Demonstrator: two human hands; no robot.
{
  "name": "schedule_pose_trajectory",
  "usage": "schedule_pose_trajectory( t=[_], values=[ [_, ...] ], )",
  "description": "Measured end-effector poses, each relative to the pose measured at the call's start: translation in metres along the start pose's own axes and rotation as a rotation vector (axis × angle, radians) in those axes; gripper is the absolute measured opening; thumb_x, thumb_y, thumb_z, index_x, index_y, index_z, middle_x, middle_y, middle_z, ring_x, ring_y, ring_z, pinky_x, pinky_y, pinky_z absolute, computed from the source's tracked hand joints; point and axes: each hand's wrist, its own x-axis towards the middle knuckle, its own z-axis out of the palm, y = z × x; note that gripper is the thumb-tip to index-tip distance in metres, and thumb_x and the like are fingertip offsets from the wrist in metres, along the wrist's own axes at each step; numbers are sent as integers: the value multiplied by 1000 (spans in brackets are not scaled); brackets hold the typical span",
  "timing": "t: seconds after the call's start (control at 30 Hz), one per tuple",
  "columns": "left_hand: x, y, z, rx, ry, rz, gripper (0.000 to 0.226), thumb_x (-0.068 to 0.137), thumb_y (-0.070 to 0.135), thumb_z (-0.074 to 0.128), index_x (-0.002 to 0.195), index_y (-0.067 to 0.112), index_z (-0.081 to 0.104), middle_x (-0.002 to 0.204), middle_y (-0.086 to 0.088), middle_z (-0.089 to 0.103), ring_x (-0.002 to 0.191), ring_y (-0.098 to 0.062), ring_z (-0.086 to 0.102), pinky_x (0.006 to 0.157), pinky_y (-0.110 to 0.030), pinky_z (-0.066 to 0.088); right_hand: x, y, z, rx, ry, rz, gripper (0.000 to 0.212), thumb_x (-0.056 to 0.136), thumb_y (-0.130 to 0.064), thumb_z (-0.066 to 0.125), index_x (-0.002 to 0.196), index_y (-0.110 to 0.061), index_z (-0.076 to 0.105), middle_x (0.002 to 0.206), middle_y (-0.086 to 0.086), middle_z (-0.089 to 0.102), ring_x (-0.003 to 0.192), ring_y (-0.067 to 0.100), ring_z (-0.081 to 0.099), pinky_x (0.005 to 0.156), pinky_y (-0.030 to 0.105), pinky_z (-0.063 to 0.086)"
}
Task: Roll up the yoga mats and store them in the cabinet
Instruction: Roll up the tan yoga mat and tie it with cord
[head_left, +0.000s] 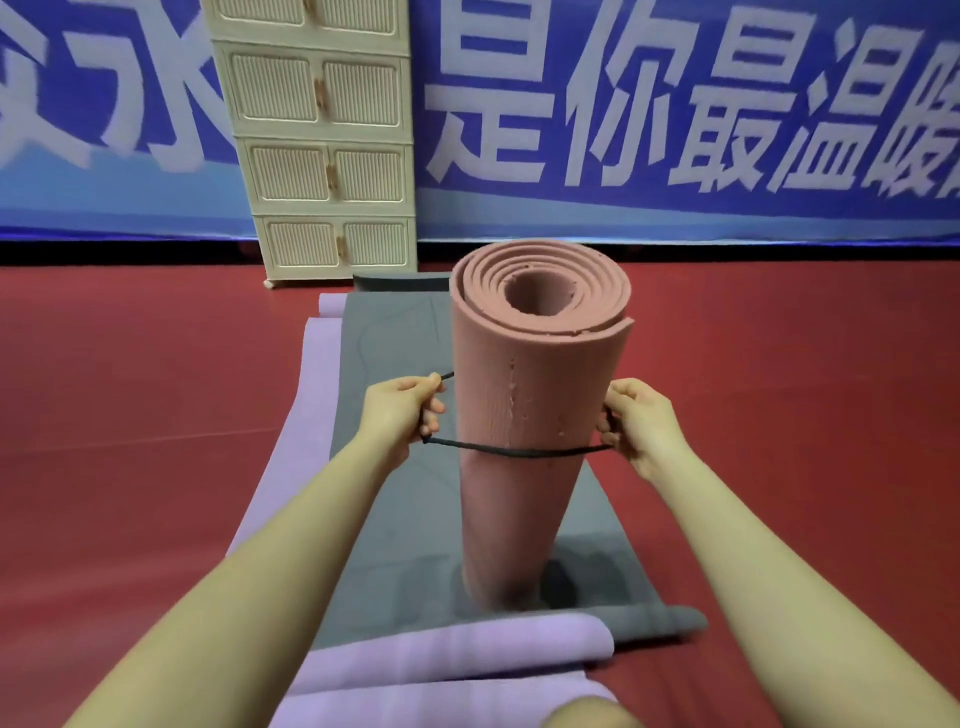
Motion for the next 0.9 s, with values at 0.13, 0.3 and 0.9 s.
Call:
schedule_pose_trajectory(
  t=[0.13, 0.3, 0.9],
  values=[
    [19, -28, 9, 19, 19, -53, 23, 96, 14, 56, 76, 5, 61, 56, -5, 49, 29, -7, 38, 34, -13, 30, 24, 36, -9, -66, 17, 44, 21, 95, -3, 49, 75, -9, 49, 43, -4, 49, 37, 10, 36, 35, 18, 27],
    [49, -63, 14, 64, 46, -97, 24, 97, 13, 55, 75, 5, 60, 57, -6, 48, 30, -7, 38, 33, -14, 30, 53, 79, -17, -80, 22, 105, 19, 94, -1, 51, 76, -9, 50, 51, 3, 50, 39, 11, 37, 34, 17, 28],
    [19, -91, 20, -218, 48, -259, 26, 100, 31, 46, 92, 13, 64, 87, -2, 69, 79, -11, 66, 68, -27, 51, 43, 103, -11, 564, -61, 362, 28, 100, -25, 43, 92, -6, 61, 75, 4, 72, 65, 13, 69, 62, 21, 57]
  ],
)
